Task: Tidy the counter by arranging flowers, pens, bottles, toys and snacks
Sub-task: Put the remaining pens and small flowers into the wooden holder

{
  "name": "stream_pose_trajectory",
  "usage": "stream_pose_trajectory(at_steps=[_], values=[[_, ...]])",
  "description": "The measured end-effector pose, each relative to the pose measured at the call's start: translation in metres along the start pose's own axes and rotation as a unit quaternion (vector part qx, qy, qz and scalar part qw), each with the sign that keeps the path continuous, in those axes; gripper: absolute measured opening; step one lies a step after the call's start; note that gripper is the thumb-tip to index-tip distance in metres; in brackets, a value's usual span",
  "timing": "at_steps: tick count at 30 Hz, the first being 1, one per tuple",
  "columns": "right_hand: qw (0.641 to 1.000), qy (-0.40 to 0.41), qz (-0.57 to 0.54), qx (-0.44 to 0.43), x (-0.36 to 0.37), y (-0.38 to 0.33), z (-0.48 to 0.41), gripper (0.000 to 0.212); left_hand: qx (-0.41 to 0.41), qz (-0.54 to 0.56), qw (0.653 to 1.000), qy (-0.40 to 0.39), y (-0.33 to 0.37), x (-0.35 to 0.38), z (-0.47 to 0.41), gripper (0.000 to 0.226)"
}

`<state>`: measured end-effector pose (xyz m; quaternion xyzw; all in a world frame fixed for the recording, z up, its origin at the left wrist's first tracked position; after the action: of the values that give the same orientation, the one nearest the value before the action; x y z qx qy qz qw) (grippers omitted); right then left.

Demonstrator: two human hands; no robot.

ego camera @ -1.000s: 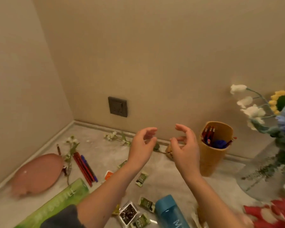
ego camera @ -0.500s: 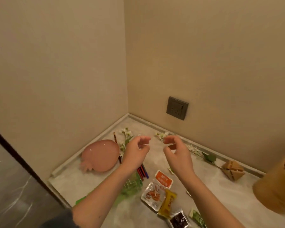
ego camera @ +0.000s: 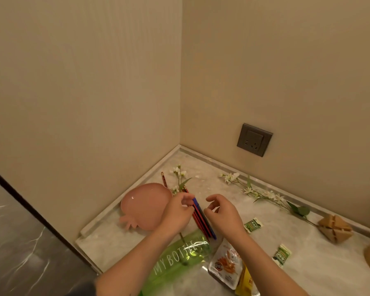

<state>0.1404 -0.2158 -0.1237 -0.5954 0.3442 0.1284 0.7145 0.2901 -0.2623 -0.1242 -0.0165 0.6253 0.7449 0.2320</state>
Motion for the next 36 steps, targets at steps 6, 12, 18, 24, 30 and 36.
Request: stream_pose_trajectory(at_steps=[6, 12, 18, 24, 30, 36], values=[[0.999, -0.003, 0.044, 0.026, 0.016, 0.014, -0.006, 0.032, -0.044, -0.002, 0.998, -0.045, -0.019, 0.010, -0.009, 0.038], [0.997, -0.029, 0.054, 0.045, 0.030, 0.031, -0.010, 0.047, -0.040, 0.001, 0.998, -0.051, -0.028, 0.014, -0.012, 0.043], [0.996, -0.044, 0.062, 0.043, 0.033, 0.033, -0.013, 0.043, -0.002, -0.006, 1.000, -0.025, -0.039, 0.014, -0.011, 0.042], [0.993, -0.073, 0.087, 0.036, 0.030, 0.031, -0.019, 0.031, 0.007, -0.008, 1.000, -0.019, -0.042, 0.014, -0.012, 0.042], [0.972, -0.111, 0.204, 0.048, 0.037, 0.018, -0.026, 0.028, 0.021, -0.013, 1.000, -0.019, -0.041, 0.016, -0.013, 0.043], [0.937, -0.153, 0.308, 0.060, 0.044, 0.010, -0.038, 0.032, 0.019, -0.030, 0.999, -0.025, -0.041, 0.018, -0.014, 0.045]])
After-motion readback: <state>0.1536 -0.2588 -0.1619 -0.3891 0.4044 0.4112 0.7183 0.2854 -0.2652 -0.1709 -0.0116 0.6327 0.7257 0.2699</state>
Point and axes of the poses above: each hand's wrist, its own z-axis away from the middle knuckle, its own x-axis out of the palm, y = z × x, the point moved 7 cm from there along -z, towards the middle knuckle
